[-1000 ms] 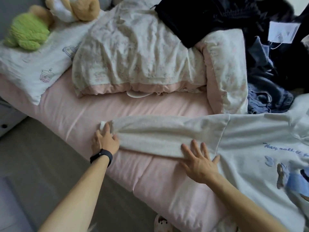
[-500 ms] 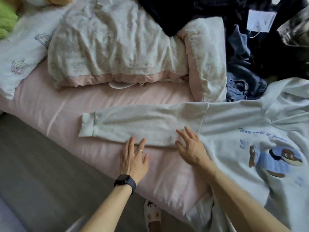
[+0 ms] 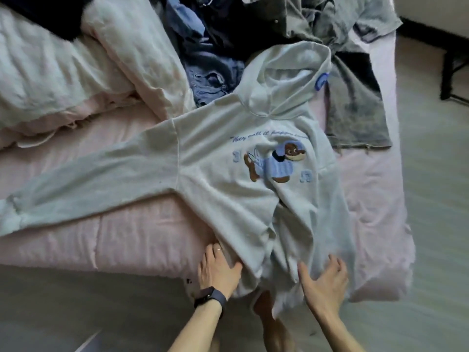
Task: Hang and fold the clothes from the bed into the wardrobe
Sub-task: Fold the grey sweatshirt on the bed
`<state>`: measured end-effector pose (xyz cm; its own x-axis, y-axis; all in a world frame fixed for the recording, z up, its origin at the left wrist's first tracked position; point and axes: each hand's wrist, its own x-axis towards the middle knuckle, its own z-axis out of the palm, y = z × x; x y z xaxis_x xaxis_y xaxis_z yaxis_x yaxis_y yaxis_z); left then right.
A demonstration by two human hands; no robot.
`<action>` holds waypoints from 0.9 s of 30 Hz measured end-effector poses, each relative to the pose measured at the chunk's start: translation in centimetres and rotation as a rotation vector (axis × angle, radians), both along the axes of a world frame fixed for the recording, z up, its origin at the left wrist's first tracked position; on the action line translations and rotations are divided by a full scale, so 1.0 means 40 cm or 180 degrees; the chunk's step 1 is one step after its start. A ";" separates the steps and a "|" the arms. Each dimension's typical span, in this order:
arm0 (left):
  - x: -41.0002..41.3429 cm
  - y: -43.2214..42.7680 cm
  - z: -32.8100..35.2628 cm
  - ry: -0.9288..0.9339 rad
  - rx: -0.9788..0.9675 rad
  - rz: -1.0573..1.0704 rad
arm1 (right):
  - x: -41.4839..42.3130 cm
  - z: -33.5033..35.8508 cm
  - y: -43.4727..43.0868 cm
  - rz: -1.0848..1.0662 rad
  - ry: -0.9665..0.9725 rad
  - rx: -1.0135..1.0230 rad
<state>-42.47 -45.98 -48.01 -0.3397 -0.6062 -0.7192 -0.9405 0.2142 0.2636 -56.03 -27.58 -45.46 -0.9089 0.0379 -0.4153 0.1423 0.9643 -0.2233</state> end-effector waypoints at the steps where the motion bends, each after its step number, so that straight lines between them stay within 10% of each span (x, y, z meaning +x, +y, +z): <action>1: 0.000 0.006 0.006 -0.0046 -0.0074 -0.0028 | -0.004 -0.006 0.023 -0.0116 -0.0194 -0.0044; 11: 0.036 0.031 0.045 0.0182 -0.0563 0.0328 | 0.073 -0.026 0.085 0.1049 -0.0133 -0.0158; 17: 0.214 -0.040 0.094 0.0476 -0.0749 0.1512 | 0.044 0.026 0.154 -0.0955 0.0183 -0.0987; 27: 0.336 -0.083 0.132 -0.0315 -0.0767 -0.0365 | 0.157 0.017 0.201 0.0534 -0.1180 0.0139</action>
